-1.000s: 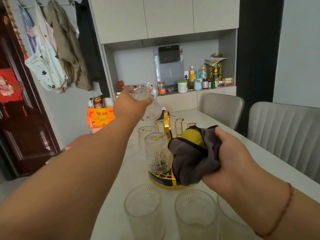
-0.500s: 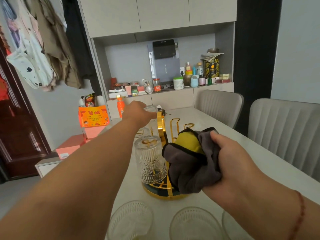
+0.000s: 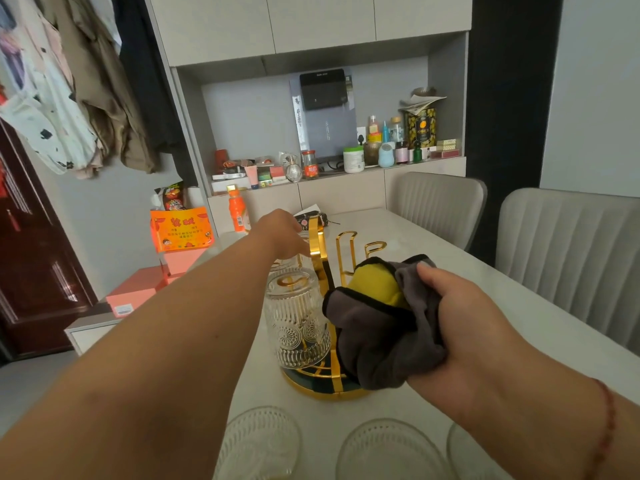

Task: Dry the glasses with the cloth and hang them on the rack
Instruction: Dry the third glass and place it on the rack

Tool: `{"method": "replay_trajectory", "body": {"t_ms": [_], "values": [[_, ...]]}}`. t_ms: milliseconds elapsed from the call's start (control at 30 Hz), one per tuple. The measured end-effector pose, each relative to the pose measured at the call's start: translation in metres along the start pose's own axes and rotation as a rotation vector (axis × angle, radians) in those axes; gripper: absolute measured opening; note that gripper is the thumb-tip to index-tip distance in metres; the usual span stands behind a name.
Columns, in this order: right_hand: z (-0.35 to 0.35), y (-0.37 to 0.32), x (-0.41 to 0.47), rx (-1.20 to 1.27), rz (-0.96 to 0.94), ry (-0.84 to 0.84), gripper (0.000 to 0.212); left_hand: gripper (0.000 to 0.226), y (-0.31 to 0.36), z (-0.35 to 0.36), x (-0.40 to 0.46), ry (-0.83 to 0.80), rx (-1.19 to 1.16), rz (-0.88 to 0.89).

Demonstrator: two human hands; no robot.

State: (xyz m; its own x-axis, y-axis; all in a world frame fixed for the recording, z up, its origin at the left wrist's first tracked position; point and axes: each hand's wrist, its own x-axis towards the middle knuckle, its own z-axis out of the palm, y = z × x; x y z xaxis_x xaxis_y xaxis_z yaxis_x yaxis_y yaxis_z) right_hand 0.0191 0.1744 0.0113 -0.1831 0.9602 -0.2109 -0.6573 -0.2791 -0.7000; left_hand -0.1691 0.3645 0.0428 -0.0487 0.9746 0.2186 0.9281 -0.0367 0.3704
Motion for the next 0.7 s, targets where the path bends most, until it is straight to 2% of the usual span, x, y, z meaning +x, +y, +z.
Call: {"method": "replay_trajectory", "body": {"t_ms": [133, 467, 700], "values": [[-0.001, -0.001, -0.002, 0.028, -0.009, 0.004, 0.04, 0.045, 0.0, 0.0, 0.002, -0.013, 0.029, -0.005], [-0.002, -0.005, -0.015, 0.05, -0.039, 0.026, 0.041, 0.062, -0.01, -0.026, -0.022, 0.019, 0.04, 0.01], [0.004, -0.005, -0.041, 0.066, -0.058, -0.016, 0.038, 0.052, -0.009, -0.047, -0.069, 0.123, -0.093, -0.014]]}}
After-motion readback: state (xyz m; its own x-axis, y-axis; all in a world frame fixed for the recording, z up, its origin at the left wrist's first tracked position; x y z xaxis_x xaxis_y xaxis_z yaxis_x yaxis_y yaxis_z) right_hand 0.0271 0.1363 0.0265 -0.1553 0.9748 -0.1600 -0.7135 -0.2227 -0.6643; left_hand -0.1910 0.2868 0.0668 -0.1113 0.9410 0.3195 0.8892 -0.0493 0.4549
